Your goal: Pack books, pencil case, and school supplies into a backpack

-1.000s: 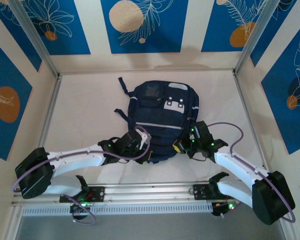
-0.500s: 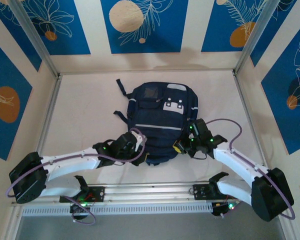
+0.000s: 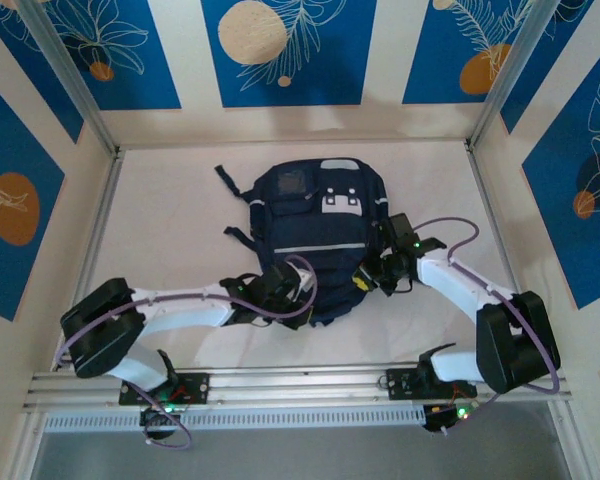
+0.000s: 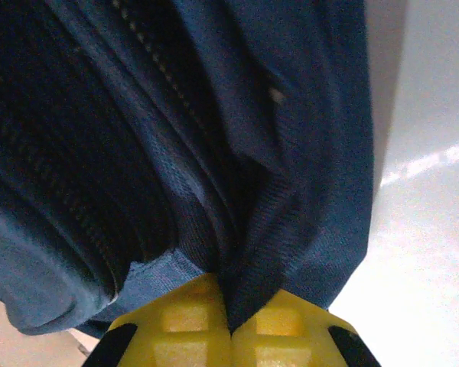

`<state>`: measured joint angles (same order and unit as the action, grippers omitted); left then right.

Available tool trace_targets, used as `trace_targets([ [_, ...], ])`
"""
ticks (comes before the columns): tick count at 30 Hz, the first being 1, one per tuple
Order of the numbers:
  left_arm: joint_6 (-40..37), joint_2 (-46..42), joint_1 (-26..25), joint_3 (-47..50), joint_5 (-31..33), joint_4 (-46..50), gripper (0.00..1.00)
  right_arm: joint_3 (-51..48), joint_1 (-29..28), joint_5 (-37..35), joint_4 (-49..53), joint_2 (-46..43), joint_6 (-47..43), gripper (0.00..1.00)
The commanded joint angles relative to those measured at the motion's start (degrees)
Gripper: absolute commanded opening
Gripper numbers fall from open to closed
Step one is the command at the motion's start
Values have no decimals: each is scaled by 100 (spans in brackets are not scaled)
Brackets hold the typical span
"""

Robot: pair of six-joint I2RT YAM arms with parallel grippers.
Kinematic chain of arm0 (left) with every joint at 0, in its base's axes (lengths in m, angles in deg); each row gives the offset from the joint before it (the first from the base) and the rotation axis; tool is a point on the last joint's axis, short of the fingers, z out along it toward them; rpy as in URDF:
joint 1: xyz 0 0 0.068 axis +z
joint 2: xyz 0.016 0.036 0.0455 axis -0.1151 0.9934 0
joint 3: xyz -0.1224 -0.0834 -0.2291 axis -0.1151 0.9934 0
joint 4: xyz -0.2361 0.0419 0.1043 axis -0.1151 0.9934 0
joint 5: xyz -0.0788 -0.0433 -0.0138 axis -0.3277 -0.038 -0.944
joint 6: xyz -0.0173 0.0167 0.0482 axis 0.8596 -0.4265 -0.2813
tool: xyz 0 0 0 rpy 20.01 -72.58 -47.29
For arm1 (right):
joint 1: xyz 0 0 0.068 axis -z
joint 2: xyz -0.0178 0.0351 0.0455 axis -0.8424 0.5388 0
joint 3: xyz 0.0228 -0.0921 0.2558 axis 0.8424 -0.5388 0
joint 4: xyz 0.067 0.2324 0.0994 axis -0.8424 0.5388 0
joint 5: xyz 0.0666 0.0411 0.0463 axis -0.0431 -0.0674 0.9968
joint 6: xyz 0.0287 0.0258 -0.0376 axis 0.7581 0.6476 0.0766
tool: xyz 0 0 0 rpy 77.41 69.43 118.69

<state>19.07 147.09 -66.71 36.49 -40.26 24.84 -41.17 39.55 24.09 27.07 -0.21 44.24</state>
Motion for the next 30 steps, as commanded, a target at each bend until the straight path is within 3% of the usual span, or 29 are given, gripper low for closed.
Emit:
trace_targets([
  [1,41,232,-153,-378,-456,136,0,506,76,-276,-222,-208,-309,30],
  [3,46,322,-150,-583,-490,137,0,505,82,-340,31,-461,-330,46],
  [6,63,372,-152,-763,-539,134,0,323,80,-357,327,-1027,-211,54],
  [14,142,328,-152,-927,-588,68,0,-459,-37,194,363,-2082,693,56],
  [20,154,464,-152,-980,-765,-20,0,-505,-468,291,147,-1789,980,58],
  [30,86,563,-152,-1133,-944,-47,0,-688,-603,158,143,-1493,1390,57],
])
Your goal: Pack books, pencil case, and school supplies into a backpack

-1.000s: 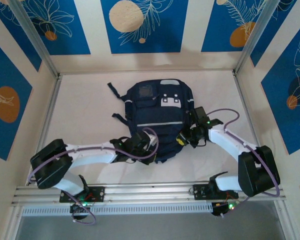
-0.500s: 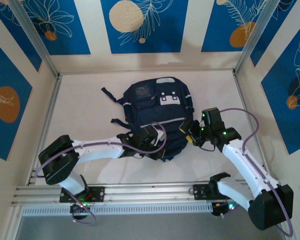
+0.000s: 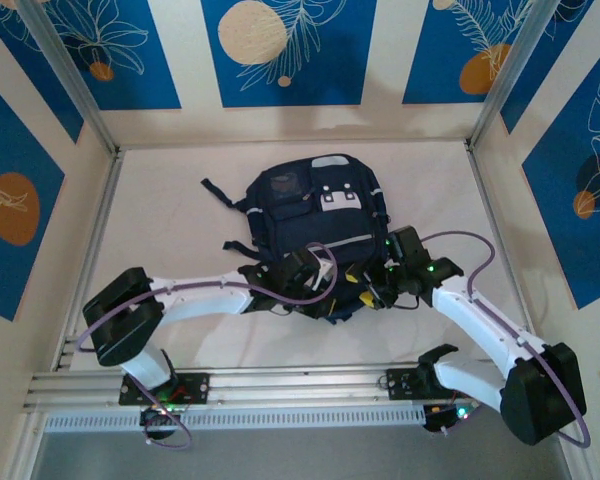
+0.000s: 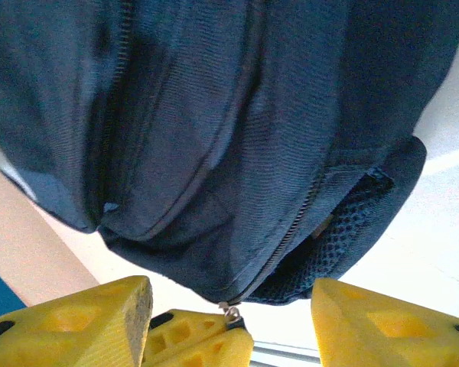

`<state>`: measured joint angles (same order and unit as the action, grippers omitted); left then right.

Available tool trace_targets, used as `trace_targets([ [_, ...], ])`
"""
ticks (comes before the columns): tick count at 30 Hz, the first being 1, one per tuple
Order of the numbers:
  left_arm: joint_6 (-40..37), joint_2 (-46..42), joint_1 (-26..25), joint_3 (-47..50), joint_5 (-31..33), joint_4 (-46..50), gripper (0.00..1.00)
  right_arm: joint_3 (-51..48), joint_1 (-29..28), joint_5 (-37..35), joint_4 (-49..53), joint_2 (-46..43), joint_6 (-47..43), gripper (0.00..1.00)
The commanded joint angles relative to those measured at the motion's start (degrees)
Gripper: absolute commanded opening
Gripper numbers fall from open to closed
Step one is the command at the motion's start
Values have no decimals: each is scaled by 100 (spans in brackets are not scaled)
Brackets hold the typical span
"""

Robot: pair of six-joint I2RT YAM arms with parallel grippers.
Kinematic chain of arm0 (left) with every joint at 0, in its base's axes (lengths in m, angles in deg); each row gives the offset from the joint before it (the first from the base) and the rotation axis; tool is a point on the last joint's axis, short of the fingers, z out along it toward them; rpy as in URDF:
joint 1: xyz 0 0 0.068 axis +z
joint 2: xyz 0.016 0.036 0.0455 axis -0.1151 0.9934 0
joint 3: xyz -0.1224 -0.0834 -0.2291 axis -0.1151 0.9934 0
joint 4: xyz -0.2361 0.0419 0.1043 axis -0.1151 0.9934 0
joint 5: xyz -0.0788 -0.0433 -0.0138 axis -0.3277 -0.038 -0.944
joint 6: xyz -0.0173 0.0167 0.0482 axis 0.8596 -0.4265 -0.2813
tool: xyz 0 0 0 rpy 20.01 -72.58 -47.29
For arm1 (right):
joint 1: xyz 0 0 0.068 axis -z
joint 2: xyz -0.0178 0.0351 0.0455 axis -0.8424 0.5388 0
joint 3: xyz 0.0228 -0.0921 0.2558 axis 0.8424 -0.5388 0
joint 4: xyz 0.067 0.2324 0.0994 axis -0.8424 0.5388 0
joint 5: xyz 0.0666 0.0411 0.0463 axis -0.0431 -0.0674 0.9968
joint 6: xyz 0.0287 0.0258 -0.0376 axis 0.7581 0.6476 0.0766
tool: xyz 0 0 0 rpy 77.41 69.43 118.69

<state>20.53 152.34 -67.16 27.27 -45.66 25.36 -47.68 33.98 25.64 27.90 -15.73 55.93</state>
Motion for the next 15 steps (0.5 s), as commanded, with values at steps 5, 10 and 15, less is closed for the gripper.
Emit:
trace_targets([
  [5,-100,80,-110,-260,-450,-68,0,37,-118,-205,306,143,268,52],
  [10,-124,110,-106,-287,-486,-55,0,46,-192,-174,168,470,368,49],
  [15,-146,125,-110,-288,-518,-48,0,297,-260,-308,22,914,200,26],
])
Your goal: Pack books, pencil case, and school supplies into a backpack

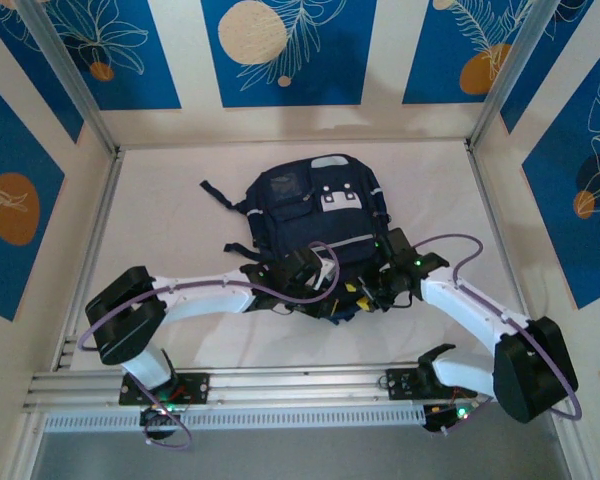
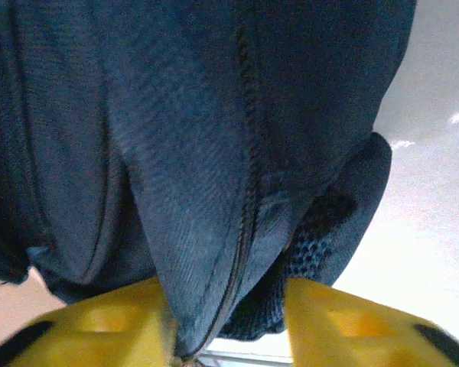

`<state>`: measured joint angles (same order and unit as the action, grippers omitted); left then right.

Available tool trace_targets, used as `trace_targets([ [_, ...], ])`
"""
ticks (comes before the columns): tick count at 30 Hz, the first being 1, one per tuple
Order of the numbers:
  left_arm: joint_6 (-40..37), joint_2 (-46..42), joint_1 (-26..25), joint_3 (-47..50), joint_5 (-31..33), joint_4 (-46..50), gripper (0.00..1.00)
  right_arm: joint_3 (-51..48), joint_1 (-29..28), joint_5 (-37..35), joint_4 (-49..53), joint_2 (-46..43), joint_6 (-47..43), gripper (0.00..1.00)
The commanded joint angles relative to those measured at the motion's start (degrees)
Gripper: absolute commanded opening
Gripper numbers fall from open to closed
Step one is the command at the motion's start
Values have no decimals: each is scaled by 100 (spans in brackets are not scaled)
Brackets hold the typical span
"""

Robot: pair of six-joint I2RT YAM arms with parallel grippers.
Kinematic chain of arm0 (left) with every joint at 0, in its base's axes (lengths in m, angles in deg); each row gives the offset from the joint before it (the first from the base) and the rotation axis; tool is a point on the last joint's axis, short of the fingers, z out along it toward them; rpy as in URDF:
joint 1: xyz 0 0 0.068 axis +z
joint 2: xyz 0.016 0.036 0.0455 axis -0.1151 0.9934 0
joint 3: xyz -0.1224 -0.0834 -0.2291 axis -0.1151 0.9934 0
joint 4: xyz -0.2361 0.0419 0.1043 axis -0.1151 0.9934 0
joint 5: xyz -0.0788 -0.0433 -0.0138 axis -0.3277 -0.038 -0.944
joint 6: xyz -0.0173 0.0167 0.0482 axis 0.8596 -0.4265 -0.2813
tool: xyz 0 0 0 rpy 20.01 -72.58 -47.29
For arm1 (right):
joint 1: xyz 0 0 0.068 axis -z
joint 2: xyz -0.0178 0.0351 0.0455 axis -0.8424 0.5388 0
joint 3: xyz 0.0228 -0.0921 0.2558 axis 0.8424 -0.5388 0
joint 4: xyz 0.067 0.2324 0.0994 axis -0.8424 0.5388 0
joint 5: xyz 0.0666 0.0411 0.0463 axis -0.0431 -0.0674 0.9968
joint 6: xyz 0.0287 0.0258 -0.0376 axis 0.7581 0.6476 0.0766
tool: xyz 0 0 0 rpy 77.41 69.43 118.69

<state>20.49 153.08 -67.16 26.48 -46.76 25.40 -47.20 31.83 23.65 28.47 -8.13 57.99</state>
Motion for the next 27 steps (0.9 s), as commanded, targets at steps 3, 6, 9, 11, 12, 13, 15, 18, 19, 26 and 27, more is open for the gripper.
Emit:
trace_targets([
  [3,-170,-30,-99,-135,-286,65,0,411,-63,-334,68,214,-112,4],
  [6,-167,-196,-37,74,-105,137,0,488,-66,-523,190,143,-171,0],
  [9,-91,-400,81,361,-2,138,0,456,-63,-632,183,42,-206,0],
  [11,-59,-541,161,536,30,119,0,468,-50,-663,216,35,-228,0],
  [12,-58,-604,196,609,43,121,0,471,-54,-664,212,31,-242,0],
  [13,-58,-650,221,654,52,126,0,463,-54,-658,206,39,-245,0],
  [15,-90,-721,260,721,56,195,0,446,-54,-650,192,31,-242,0],
  [18,-161,-817,307,796,69,314,0,457,-54,-654,175,4,-301,0],
  [19,-180,-859,320,825,90,347,0,462,-54,-666,188,-12,-327,0],
  [26,-255,-1136,603,1139,171,557,0,417,5,-760,263,-143,-545,0],
  [27,-268,-1153,656,1177,163,573,0,395,16,-769,263,-156,-561,0],
])
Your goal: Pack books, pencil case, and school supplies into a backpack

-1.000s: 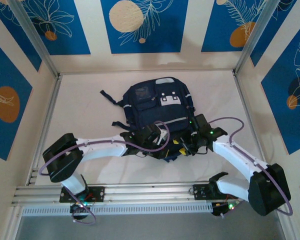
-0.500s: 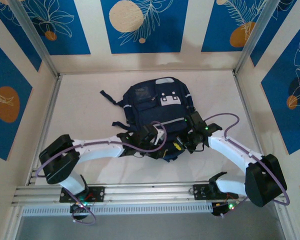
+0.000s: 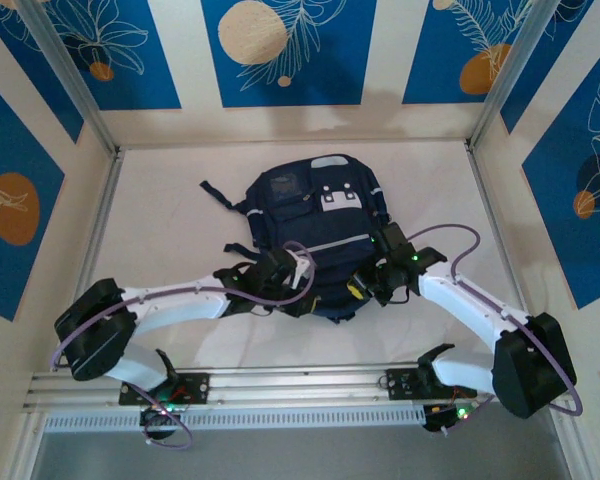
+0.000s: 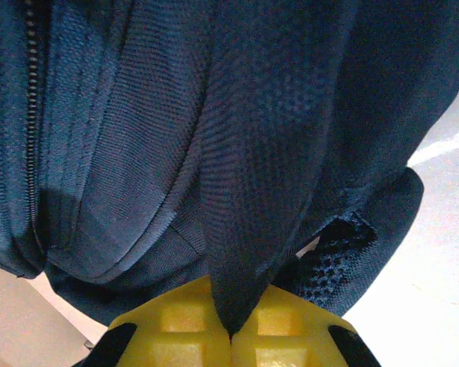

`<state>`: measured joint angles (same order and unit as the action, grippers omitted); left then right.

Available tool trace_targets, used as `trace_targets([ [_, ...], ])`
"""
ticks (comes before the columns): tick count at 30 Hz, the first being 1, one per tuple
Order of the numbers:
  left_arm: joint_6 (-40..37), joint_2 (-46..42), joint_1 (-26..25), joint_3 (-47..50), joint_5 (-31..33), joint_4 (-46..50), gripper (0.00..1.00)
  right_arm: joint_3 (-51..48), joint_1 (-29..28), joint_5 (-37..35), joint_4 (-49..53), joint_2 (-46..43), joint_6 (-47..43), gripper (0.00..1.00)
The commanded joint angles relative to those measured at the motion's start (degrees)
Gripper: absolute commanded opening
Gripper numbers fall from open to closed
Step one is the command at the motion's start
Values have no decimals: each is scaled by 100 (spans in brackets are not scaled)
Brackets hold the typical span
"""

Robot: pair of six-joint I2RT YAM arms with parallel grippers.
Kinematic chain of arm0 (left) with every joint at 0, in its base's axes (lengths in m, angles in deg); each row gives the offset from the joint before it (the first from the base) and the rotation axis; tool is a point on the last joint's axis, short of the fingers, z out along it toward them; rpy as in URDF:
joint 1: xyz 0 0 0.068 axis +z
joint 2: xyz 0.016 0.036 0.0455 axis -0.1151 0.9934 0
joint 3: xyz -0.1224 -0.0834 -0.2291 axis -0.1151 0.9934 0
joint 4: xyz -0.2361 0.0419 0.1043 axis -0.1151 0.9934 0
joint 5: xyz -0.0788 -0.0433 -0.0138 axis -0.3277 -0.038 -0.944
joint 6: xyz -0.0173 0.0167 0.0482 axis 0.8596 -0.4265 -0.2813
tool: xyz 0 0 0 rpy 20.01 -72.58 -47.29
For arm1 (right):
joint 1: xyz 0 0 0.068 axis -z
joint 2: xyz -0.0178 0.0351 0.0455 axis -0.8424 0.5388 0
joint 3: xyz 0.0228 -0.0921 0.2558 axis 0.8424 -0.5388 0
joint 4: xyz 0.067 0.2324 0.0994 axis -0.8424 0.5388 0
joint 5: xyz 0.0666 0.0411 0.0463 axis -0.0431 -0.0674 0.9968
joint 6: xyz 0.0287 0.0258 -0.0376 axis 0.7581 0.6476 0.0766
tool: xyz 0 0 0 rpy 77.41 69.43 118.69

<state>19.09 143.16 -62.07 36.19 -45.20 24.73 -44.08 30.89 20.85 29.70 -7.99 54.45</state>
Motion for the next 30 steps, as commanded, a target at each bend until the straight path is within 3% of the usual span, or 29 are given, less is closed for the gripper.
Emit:
trace_targets([
  [1,-157,-182,190,239,7,664,0,59,126,-489,132,-184,-219,0],
  [12,-306,-203,396,355,-151,798,0,98,536,-454,160,-295,-851,0],
  [17,-591,291,62,-559,-362,1213,0,312,917,-56,-18,-172,-1494,1],
  [24,-515,1147,-171,-1561,-601,1035,0,774,1075,-452,670,-330,-1952,36],
  [30,-645,1651,-364,-2298,-758,1224,0,618,1091,-578,1135,-1085,-1579,44],
])
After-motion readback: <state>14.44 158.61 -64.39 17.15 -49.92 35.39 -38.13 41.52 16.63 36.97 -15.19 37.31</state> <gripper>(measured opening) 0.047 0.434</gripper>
